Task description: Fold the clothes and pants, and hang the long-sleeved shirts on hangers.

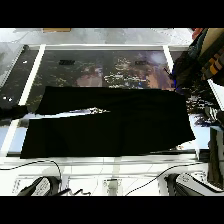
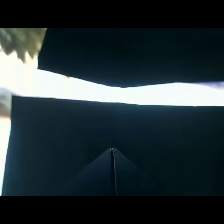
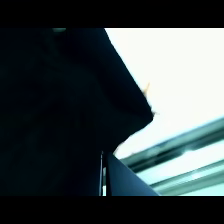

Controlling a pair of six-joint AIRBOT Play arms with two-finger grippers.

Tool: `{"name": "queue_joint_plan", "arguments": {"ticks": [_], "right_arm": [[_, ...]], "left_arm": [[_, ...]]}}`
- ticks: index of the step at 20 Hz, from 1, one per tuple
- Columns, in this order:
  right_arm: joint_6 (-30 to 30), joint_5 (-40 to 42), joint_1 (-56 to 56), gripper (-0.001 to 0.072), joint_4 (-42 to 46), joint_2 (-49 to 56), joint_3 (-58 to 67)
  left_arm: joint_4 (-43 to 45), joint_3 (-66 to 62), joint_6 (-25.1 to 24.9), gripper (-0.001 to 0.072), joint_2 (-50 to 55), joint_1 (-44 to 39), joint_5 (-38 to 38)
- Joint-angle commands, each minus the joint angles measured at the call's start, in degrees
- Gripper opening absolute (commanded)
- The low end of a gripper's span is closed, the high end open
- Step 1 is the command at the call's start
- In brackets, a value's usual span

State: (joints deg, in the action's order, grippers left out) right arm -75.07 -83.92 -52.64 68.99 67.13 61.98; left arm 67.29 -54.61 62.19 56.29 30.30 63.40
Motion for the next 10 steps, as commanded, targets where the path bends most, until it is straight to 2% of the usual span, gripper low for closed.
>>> {"name": "queue_joint_plan", "arguments": {"ticks": [1, 2, 3, 4, 6, 7, 8, 9, 10], "right_arm": [[-0.31, 0.81, -1.95, 0.0023, -3.91, -6.54, -12.39], [-0.33, 0.83, -1.95, 0.0121, -4.42, -6.67, -15.1], [-0.35, 1.11, -1.95, 0.0323, -4.5, -6.64, -17.11], [-0.35, 1.55, -1.95, 0.0461, -4.5, -6.64, -18.82], [-0.2, 3.23, -1.95, 0.0461, -4.07, -6.64, -21.05], [0.63, 4.72, -1.95, 0.0456, -3.3, -6.64, -21.81], [1.92, 6.03, -1.97, 0.0455, -1.97, -6.64, -22.56], [2.75, 6.95, -2.01, 0.0456, 0.2, -6.64, -22.95], [2.71, 8.41, -2.01, 0.0456, 2.71, -6.64, -22.93]], "left_arm": [[-1.79, 7.39, -0.96, 0.0008, -2.8, 1.31, -2.89], [-1.81, 8.41, -0.94, 0.0008, -2.58, 1.11, -3.28], [-1.79, 8.9, -0.94, 0.0014, -2.29, 1.09, -3.45], [-1.79, 8.94, -0.94, 0.0021, -2.05, 1.09, -3.93], [-1.81, 8.94, -0.94, 0.0021, -1.95, 1.09, -5.6], [-1.79, 8.94, -0.96, 0.0062, -1.95, 1.09, -6.03], [-1.79, 8.94, -0.96, 0.0224, -1.95, 1.09, -6.19], [-1.77, 8.94, -0.96, 0.0429, -1.95, 1.09, -6.29], [-1.77, 8.94, -0.96, 0.0581, -1.95, 1.11, -6.49]]}}
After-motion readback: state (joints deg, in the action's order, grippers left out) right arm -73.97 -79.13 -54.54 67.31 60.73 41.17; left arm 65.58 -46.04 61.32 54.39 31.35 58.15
